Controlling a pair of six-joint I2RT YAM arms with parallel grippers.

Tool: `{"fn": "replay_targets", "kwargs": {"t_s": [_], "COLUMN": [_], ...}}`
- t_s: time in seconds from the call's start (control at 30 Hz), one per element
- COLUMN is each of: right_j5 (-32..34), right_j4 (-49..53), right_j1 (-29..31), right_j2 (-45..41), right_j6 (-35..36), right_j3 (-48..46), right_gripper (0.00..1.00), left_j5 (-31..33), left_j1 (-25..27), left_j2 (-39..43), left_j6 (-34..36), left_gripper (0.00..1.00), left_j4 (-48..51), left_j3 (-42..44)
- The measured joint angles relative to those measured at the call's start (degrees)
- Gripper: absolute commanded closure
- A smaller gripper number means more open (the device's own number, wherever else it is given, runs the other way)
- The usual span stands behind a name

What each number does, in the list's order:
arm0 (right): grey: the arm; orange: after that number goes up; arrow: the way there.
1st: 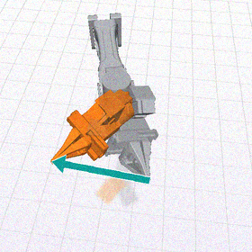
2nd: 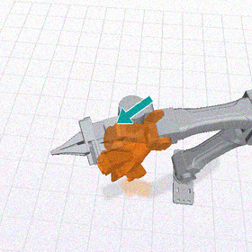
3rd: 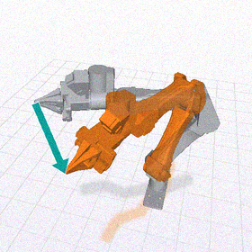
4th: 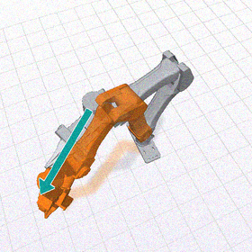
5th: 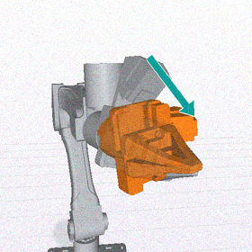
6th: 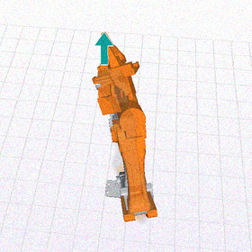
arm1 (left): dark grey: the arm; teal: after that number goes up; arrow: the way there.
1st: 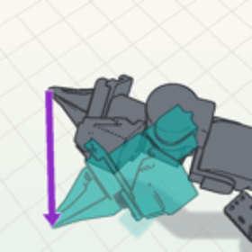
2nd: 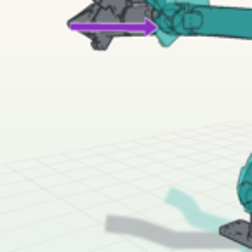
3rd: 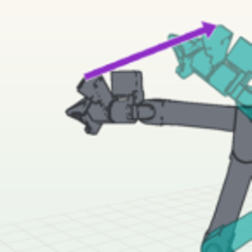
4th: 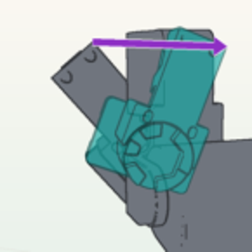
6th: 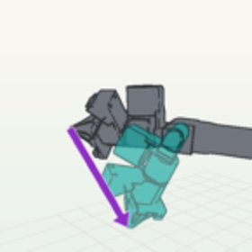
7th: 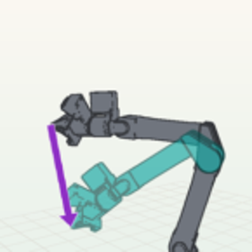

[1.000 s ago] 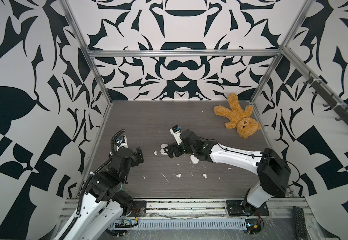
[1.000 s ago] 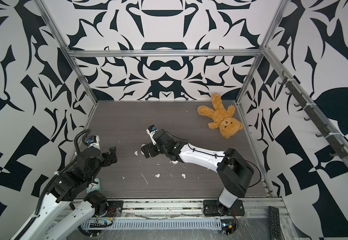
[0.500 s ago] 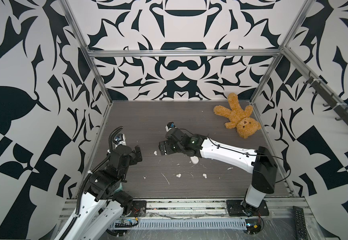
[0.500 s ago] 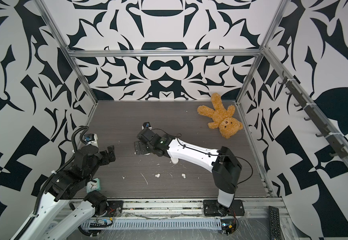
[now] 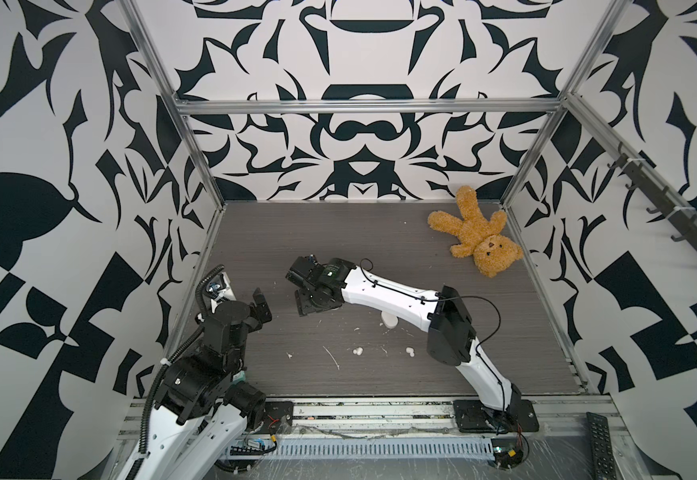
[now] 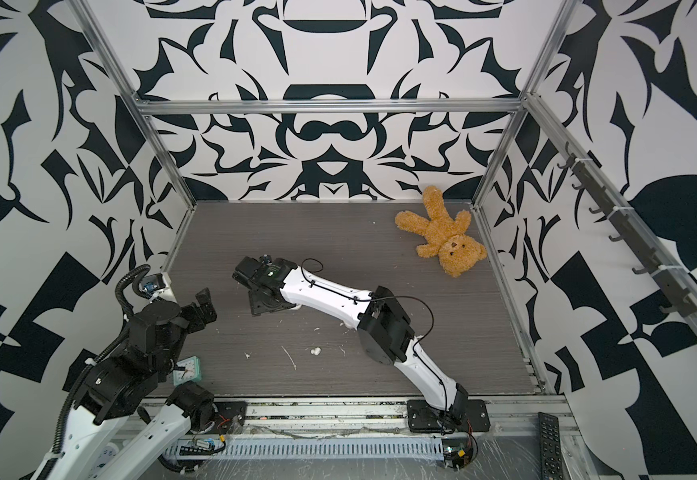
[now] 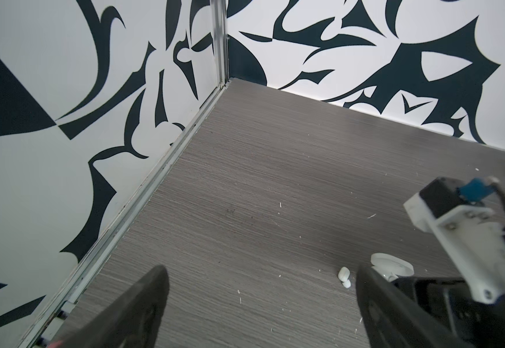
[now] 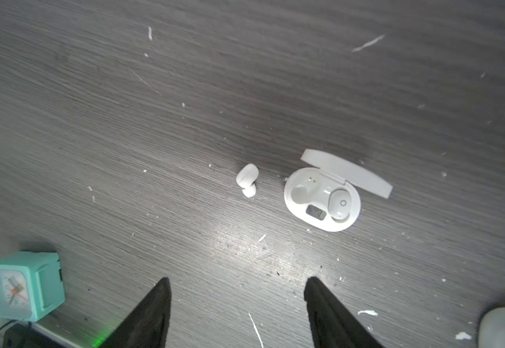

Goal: Insert the wireless bluetooth earbuds into the charging case
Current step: 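Raise the open right gripper and move it toward the loose white earbud, then lower the open right gripper around the loose white earbud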

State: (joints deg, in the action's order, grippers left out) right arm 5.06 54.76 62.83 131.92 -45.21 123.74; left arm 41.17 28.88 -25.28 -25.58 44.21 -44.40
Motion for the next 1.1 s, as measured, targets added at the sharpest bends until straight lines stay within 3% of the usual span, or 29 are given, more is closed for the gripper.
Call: {"fn": "replay_targets", "kwargs": {"t_s": [0.23,0.6,1.1], "right_j5": [-1.88,-2.97,-4.48], "right_j4": [3.04,4.11,3.61], "right_j1": [0.0,-1.62,-3.19], "right_j2": [6.75,12.41,15.28], "right_j6": [-1.16,-0.92,2.12], "right_j3": [9.46,14.99,15.65], "right_gripper": [0.51,0.5,0.53], "left_j5": [0.37,-0.02,-0.15], "left_j1": [0.0,0.0,0.0], "left_j2": [0.83,0.83,0.81], "left_j6": [0.0,0.04,0.09], "left_gripper": [0.01,0.01,0.01], "left_j4": [-0.04,-0.2,-0.28], "left_j3": [0.02,0.04,0.07]}}
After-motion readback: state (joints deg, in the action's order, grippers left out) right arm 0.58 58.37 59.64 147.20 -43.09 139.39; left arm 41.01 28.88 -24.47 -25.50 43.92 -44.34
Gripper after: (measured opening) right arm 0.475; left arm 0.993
